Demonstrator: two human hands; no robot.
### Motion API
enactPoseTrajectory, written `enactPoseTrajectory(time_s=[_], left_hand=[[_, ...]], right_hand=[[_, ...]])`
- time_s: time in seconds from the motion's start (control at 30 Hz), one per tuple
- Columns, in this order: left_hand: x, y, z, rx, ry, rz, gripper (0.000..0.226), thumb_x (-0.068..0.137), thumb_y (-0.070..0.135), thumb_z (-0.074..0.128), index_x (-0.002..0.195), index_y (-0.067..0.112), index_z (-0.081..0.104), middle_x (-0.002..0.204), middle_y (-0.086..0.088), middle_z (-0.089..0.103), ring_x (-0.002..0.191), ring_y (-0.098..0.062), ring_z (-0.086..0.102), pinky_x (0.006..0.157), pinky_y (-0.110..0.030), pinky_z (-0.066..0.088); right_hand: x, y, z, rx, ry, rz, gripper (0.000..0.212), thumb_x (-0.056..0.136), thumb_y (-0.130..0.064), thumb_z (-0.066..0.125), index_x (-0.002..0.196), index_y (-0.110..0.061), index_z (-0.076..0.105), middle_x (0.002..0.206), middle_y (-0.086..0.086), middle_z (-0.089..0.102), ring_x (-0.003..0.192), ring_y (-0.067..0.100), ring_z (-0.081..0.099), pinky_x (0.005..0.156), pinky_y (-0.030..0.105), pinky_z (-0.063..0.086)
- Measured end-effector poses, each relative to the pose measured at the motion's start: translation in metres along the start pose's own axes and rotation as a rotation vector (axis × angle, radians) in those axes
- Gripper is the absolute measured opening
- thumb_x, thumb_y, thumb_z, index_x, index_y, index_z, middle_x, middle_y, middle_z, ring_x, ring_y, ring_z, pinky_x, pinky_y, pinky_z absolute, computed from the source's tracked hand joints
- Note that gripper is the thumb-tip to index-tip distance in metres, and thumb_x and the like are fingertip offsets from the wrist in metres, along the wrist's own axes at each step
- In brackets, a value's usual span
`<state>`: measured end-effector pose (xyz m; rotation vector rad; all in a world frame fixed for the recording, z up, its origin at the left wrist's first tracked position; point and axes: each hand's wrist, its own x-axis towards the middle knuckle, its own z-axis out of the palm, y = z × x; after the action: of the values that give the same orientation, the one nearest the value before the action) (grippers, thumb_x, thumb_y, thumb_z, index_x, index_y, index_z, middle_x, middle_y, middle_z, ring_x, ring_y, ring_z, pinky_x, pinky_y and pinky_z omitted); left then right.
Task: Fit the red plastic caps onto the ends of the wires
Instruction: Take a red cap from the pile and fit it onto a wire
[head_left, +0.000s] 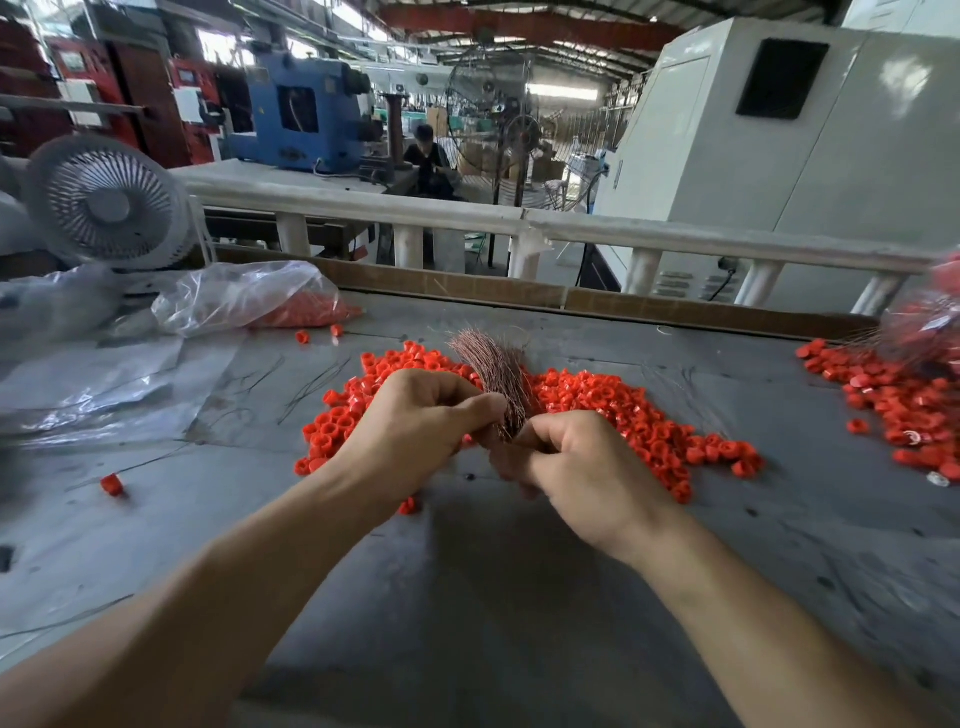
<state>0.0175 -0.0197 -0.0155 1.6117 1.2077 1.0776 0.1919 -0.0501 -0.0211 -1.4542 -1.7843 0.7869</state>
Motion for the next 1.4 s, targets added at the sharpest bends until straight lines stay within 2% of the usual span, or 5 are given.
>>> enactPoseTrajectory(time_s=[0.3,0.47,0.97,1.23,1.4], left_hand=[[-0.001,0.001,-0.003,0.026,-0.024,0.075,0.022,0.091,0.030,0.075,0.078,0.013,0.074,0.061,-0.002,0.060,0.051,-0.011,0.041,0.049,-0.025,0.034],[-0.008,0.006,0.001,0.154,-0.189,0.093,0.028,0.092,0.035,0.073,0.071,0.017,0.073,0.052,0.005,0.054,0.043,-0.010,0.036,0.039,-0.019,0.029],[-0.017,0.013,0.009,0.275,-0.438,0.091,0.023,0.092,0.041,0.072,0.085,0.020,0.078,0.076,0.006,0.076,0.063,-0.015,0.062,0.057,-0.025,0.050],[0.010,-0.004,-0.025,0.542,0.232,0.139,0.015,0.091,0.031,0.072,0.076,0.030,0.073,0.069,0.012,0.071,0.059,-0.003,0.063,0.060,-0.027,0.054],[0.011,-0.011,-0.031,0.719,0.196,0.117,0.009,0.085,0.022,0.077,0.081,0.030,0.075,0.078,0.015,0.070,0.073,-0.001,0.062,0.072,-0.030,0.055]], right_hand=[[0.002,0.005,-0.011,0.100,-0.049,-0.032,0.044,0.089,-0.061,0.060,0.087,-0.019,0.075,0.074,0.001,0.072,0.065,0.006,0.056,0.064,0.031,0.042],[0.006,0.007,-0.016,0.349,0.239,-0.025,0.027,0.099,-0.040,0.062,0.091,-0.021,0.078,0.086,-0.002,0.077,0.066,0.007,0.060,0.057,0.024,0.043],[0.001,0.000,-0.014,0.572,0.308,0.053,0.017,0.100,-0.018,0.063,0.092,-0.013,0.077,0.074,0.002,0.074,0.058,0.008,0.059,0.042,0.019,0.038],[0.003,0.004,-0.011,0.593,0.262,0.135,0.020,0.104,-0.008,0.055,0.104,-0.012,0.075,0.071,0.001,0.073,0.056,0.010,0.061,0.038,0.021,0.039],[0.002,0.006,-0.007,0.560,0.213,0.129,0.025,0.105,-0.003,0.049,0.109,-0.012,0.072,0.072,0.001,0.073,0.053,0.009,0.058,0.039,0.022,0.041]])
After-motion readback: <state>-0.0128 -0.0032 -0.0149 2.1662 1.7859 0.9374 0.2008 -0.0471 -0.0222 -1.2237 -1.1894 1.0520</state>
